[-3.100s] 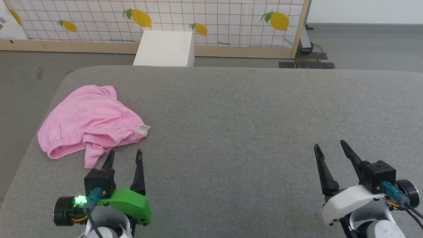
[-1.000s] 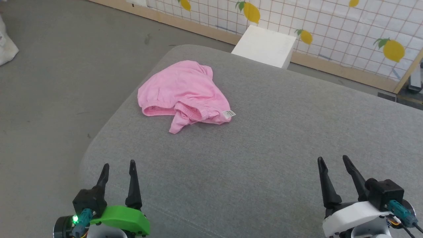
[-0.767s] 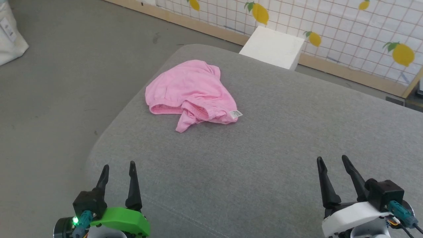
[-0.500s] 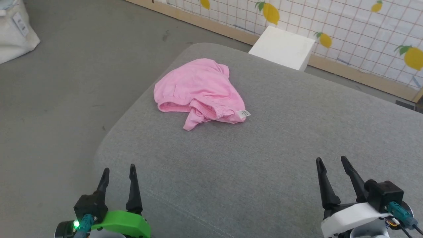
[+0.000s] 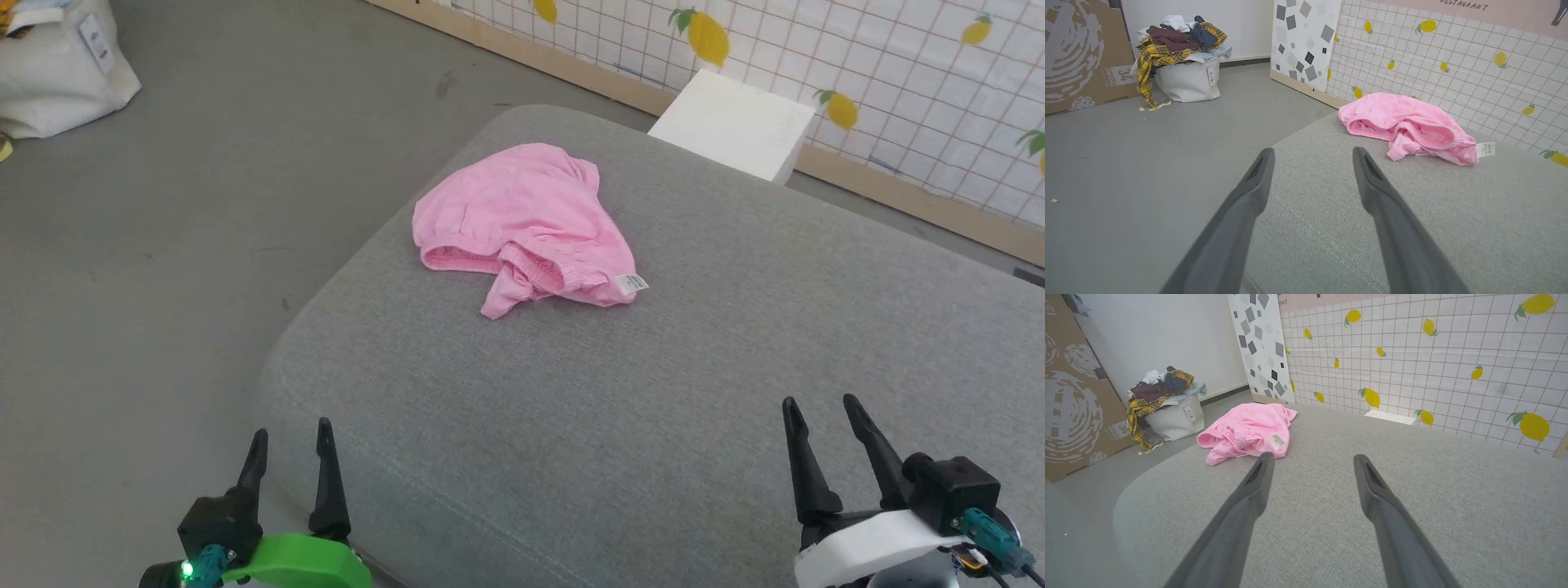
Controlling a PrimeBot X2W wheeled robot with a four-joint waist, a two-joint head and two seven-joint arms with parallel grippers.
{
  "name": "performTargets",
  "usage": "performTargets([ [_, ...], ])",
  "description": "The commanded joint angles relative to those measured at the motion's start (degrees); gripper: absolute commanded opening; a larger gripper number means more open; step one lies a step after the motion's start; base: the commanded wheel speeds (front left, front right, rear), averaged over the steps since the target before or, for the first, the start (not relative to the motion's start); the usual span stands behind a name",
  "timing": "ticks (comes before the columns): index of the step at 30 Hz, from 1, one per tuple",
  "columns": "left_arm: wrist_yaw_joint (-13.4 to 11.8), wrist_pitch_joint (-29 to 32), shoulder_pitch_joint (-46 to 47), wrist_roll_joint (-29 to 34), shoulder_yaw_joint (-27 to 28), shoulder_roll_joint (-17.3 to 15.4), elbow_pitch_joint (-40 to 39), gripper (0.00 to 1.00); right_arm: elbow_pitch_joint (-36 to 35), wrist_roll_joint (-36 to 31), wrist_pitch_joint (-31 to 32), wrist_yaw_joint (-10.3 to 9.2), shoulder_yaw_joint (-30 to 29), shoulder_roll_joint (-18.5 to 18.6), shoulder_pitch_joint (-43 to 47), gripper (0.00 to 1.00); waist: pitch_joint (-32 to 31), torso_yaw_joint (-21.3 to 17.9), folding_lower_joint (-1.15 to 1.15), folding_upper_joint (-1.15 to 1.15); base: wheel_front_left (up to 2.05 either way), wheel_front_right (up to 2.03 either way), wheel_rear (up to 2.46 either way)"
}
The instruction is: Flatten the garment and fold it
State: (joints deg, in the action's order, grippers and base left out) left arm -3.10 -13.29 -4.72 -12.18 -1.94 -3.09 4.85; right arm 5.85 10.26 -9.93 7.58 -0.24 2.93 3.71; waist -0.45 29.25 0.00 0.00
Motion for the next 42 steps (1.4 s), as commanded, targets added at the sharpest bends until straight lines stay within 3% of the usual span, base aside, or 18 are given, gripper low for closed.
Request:
performTargets([
  [1,-0.4,-0.7,-1.0,-0.4,0.1,0.2,0.1,1.00,-0.1,0.5,-0.4,-0.08,0.0,0.0,1.0,1.00,0.1,0.5,0.00,0.00,0.00,0.00,0.00],
  [13,1.6,-1.1,4.9,0.4,-1.7,-2.1,1.9,1.00,-1.2,0.9,0.1,-0.09,-1.6,-0.1,1.0,1.00,1.5,2.0,0.00,0.00,0.00,0.00,0.00],
  [20,5.4,3.3,16.9,-2.2,-1.7,-4.5,4.2,1.00,-2.7,0.1,1.0,-0.09,-2.7,-0.1,0.2,1.00,3.7,0.4,0.00,0.00,0.00,0.00,0.00],
  [25,7.8,9.8,28.7,-6.9,-0.8,-5.7,8.4,1.00,-4.6,-1.2,2.4,-0.09,-3.5,-0.1,-0.7,1.00,7.0,-1.8,0.00,0.00,0.00,0.00,0.00],
  [31,9.0,21.0,42.1,-13.5,1.1,-7.9,17.7,1.00,-6.8,-2.9,4.3,-0.09,-3.3,-0.1,-2.2,1.00,11.5,-6.2,0.00,0.00,0.00,0.00,0.00],
  [39,6.6,37.6,52.7,-20.4,4.2,-9.7,29.2,1.00,-10.5,-4.9,6.6,-0.09,-4.4,-0.1,-4.0,1.00,18.4,-13.0,0.00,0.00,0.00,0.00,0.00],
  [42,5.5,40.4,55.2,-21.6,5.1,-10.3,30.4,1.00,-12.0,-5.5,7.2,-0.09,-5.5,-0.1,-4.2,1.00,20.9,-14.7,0.00,0.00,0.00,0.00,0.00],
])
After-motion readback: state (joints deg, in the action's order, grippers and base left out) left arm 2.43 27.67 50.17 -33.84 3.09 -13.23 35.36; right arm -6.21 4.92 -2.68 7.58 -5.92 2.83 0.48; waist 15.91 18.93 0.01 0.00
